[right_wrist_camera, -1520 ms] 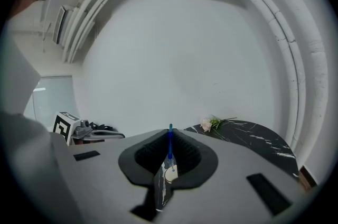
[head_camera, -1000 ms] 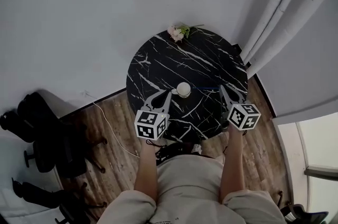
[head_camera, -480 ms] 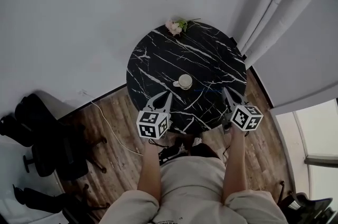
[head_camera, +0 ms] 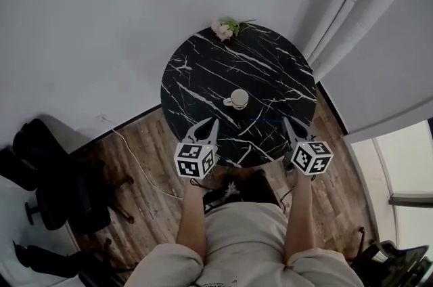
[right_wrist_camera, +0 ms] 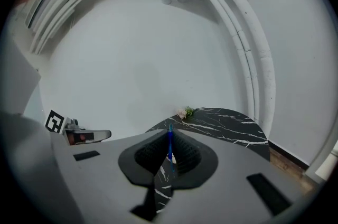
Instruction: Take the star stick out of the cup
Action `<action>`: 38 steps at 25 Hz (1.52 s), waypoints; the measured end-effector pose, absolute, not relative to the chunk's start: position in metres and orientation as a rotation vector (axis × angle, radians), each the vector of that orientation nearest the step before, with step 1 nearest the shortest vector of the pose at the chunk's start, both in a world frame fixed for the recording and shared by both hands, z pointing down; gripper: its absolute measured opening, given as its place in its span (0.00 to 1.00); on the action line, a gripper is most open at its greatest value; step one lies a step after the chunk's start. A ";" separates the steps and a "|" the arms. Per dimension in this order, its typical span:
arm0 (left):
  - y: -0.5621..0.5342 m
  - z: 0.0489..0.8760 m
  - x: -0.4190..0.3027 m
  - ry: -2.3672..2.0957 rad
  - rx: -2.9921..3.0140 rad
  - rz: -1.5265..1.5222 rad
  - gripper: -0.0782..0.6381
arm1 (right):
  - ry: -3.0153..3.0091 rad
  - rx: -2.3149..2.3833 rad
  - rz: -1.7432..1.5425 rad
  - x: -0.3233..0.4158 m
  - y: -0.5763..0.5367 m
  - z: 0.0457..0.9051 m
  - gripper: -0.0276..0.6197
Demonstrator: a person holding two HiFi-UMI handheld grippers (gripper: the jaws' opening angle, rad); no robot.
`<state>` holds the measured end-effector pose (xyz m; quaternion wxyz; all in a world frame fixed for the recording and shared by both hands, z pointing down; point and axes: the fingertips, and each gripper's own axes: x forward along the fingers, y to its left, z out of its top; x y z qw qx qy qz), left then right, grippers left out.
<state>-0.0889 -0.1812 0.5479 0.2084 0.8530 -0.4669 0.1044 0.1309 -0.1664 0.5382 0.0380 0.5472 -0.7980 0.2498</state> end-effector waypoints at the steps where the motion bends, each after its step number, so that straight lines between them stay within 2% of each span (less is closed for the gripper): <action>1: -0.181 0.548 -0.089 -1.297 2.378 0.290 0.14 | -2.439 1.676 0.762 0.130 -0.166 0.542 0.11; 38: -0.188 0.532 -0.102 -1.317 2.434 0.313 0.14 | -2.486 1.437 0.770 0.083 -0.165 0.552 0.11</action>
